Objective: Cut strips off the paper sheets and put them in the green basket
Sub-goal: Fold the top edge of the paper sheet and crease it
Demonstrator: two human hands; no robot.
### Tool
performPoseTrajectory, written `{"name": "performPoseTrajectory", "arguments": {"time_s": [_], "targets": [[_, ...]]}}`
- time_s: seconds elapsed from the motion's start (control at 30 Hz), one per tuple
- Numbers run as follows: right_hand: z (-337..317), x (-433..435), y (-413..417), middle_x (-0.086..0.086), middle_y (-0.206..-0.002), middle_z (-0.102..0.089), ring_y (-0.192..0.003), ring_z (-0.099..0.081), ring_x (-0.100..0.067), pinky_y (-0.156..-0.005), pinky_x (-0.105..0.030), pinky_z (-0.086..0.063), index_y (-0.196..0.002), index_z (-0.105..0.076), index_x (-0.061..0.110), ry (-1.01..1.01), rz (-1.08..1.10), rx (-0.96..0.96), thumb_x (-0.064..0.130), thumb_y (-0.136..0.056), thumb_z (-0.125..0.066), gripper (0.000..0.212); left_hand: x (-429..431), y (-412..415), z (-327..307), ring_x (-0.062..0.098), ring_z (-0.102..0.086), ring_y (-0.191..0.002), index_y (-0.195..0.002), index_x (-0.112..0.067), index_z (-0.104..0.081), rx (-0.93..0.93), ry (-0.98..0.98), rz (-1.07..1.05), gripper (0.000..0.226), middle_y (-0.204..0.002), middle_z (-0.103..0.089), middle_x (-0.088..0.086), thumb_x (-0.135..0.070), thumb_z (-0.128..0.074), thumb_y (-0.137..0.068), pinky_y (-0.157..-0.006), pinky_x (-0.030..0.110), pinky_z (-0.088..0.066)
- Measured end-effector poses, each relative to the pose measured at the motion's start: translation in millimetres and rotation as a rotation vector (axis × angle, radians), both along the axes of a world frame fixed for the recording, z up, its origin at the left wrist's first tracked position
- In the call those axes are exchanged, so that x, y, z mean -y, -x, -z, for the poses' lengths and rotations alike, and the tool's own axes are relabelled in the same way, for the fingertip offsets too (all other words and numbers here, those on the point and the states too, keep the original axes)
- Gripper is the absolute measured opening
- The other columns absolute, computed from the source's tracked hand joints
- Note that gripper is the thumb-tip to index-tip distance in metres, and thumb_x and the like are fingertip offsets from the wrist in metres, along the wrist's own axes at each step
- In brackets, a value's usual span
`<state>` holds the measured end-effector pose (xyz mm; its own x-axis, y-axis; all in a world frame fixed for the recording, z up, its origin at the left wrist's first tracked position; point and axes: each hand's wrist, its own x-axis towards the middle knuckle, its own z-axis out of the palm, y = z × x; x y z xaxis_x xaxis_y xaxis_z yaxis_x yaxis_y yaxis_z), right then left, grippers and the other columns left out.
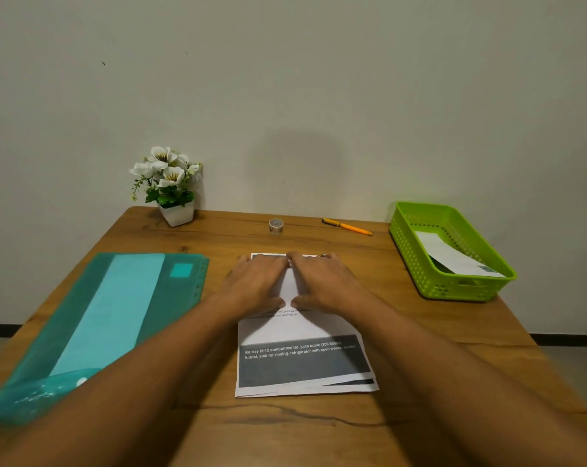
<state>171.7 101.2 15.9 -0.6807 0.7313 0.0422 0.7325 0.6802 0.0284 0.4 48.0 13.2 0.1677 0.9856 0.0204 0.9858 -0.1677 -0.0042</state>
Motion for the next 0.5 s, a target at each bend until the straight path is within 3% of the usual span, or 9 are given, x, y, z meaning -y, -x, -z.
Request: {"name": "performPoseTrajectory", "arguments": {"time_s": [0.2, 0.37, 0.5], "targets": [[-1.9, -7.2, -37.6, -0.006, -0.125, -0.071, -0.115, -0.065, -0.031, -0.100, -0.047, -0.040, -0.141, -0.040, 0.020, -0.044, 0.073, 0.066, 0.050, -0.083, -0.078, 0.075, 14.4, 23.7, 3.2, 0.019, -0.050, -0.127, -0.142, -0.031, -0.040, 0.004, -0.066, -0.023, 0.069, -0.137, -0.058, -0.004, -0.052, -0.074, -0.085, -0.104, 0.041, -0.033], [-3.2, -7.1, -56.9, -0.004, -0.117, -0.071, -0.108, -0.065, -0.029, -0.093, -0.043, -0.038, -0.122, -0.050, 0.022, -0.064, 0.084, 0.078, 0.046, -0.086, -0.073, 0.049, 23.7, 33.8, -1.2, 0.017, -0.048, -0.132, -0.144, -0.032, -0.041, 0.016, -0.053, -0.047, 0.070, -0.142, -0.056, -0.006, -0.047, -0.076, -0.085, -0.109, 0.041, -0.031], [-3.9, -1.2, -57.8, -0.001, -0.103, -0.072, -0.097, -0.066, -0.026, -0.092, -0.042, -0.039, -0.103, -0.057, 0.025, -0.089, 0.077, 0.018, 0.039, -0.093, -0.063, 0.018, 25.0, 32.1, -4.3, 0.014, -0.054, -0.117, -0.129, -0.031, -0.055, 0.047, -0.128, -0.011, 0.039, -0.125, -0.063, -0.009, -0.036, -0.068, -0.092, -0.101, 0.037, -0.035]]}}
